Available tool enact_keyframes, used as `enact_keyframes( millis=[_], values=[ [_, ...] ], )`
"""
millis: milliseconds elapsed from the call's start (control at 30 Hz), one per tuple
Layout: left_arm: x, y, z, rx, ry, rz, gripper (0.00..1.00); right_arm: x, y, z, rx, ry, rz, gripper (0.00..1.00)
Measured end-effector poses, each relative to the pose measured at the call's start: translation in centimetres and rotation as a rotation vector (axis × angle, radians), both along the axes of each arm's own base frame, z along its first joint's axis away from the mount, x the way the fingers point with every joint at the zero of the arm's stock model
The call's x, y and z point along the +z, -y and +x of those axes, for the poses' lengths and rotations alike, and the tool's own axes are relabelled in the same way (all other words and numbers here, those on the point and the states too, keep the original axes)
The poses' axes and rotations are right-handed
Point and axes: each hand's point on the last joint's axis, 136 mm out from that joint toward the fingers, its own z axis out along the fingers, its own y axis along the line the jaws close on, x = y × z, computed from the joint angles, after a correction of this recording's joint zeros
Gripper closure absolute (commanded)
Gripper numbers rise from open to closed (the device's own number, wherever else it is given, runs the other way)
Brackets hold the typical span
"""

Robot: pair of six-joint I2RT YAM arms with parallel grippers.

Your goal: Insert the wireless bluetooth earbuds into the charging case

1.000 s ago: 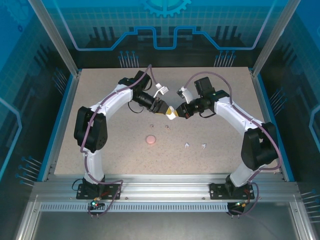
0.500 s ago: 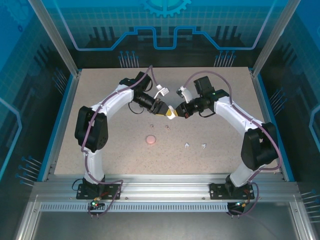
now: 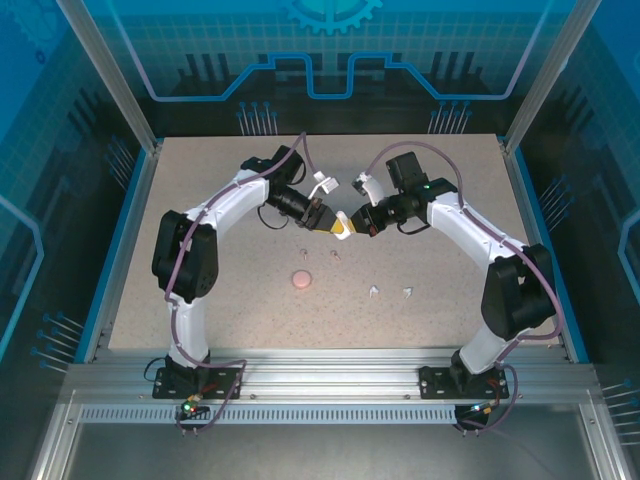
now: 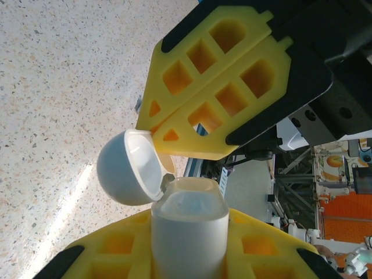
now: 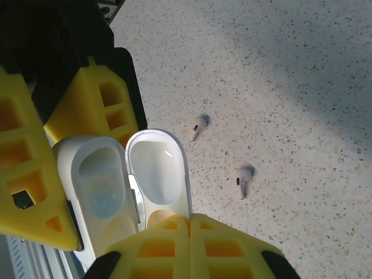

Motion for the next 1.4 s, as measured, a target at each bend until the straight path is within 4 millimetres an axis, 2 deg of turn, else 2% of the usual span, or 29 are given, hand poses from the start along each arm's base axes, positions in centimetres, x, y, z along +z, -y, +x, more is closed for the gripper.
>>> enact_keyframes(
  millis=[100,200,267,333,433,500,567,700,733,833,967,1167,1400],
  values=[
    [-0.3,0.0,0.1,0.002,0.006,-0.003,1.0,0.2,0.2,0.4,-0.028,-0.004,0.0,0.55],
    [-1.3,-0.2,-0.3,0.014,-0.004,0.004,1.0,1.1,1.0,0.9,-0.077,0.005,0.005,0.38],
    [-2.0,-0.5,-0.8,0.033,-0.011,0.016,1.0,2.6,2.0,1.1,-0.128,0.022,0.016,0.25],
    [-2.2,-0.8,-1.1,0.053,0.004,0.025,1.0,4.4,3.1,1.2,-0.179,0.053,0.026,0.23],
    [-1.1,-1.3,-1.4,0.101,0.074,0.021,1.0,6.9,4.9,0.6,-0.278,0.086,0.033,0.22],
    [-0.1,-1.7,-1.6,0.14,0.138,0.009,1.0,7.2,5.7,-0.2,-0.335,0.071,0.025,0.22],
    [1.2,-2.1,-1.8,0.19,0.213,-0.011,1.0,5.9,6.7,-1.1,-0.409,0.018,-0.003,0.22],
    [2.8,-3.0,-1.6,0.3,0.355,-0.045,1.0,0.3,8.3,-3.5,-0.548,-0.165,-0.117,0.23],
    [3.0,-3.3,-1.5,0.333,0.402,-0.051,1.0,-1.3,8.6,-4.5,-0.58,-0.22,-0.154,0.23],
    [3.0,-3.9,-2.0,0.411,0.534,-0.049,1.0,-4.3,8.7,-7.0,-0.648,-0.329,-0.229,0.23],
    [3.8,-3.9,-2.6,0.493,0.712,-0.052,1.0,-6.1,7.7,-9.3,-0.717,-0.394,-0.298,0.25],
    [6.8,-5.1,-2.1,0.653,0.993,-0.092,1.0,-9.1,6.4,-10.6,-0.848,-0.46,-0.408,0.27],
    [11.7,-7.3,-0.8,0.851,1.149,-0.14,1.0,-12.8,6.2,-11.3,-0.979,-0.537,-0.519,0.32]
  ],
)
